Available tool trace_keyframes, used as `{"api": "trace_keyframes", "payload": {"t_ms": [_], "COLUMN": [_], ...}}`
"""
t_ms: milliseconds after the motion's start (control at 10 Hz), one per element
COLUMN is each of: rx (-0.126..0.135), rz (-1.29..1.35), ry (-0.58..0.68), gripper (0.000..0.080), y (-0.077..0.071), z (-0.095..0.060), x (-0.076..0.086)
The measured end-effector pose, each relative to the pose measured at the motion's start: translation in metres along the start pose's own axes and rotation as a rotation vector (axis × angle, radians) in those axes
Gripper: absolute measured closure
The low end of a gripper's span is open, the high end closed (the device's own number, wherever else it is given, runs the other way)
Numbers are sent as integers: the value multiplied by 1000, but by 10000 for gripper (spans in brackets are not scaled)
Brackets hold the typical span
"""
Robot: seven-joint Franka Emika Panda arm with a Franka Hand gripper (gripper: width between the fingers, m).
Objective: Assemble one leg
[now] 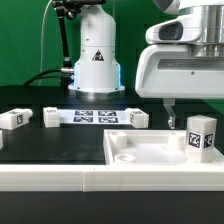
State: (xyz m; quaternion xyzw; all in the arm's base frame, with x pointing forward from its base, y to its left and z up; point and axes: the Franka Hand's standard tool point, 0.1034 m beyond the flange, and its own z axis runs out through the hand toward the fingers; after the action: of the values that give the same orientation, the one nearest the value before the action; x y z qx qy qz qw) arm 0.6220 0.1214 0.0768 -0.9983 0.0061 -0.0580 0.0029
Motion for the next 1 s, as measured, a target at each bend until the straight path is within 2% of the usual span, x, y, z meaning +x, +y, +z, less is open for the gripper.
{"api": "trace_keyframes", "payload": {"t_ms": [300, 500, 700, 800, 900, 1000], "rx": [0, -1, -1, 0, 0, 0], "rz": [-229, -281, -278, -268, -253, -251], "ry": [-1, -1, -1, -1, -1, -1], "gripper": [150, 150, 401, 401, 509, 509], "y": [2, 3, 3, 3, 3, 3], "z": [0, 0, 0, 0, 1, 1], "x": [0, 0, 0, 0, 0, 0]}}
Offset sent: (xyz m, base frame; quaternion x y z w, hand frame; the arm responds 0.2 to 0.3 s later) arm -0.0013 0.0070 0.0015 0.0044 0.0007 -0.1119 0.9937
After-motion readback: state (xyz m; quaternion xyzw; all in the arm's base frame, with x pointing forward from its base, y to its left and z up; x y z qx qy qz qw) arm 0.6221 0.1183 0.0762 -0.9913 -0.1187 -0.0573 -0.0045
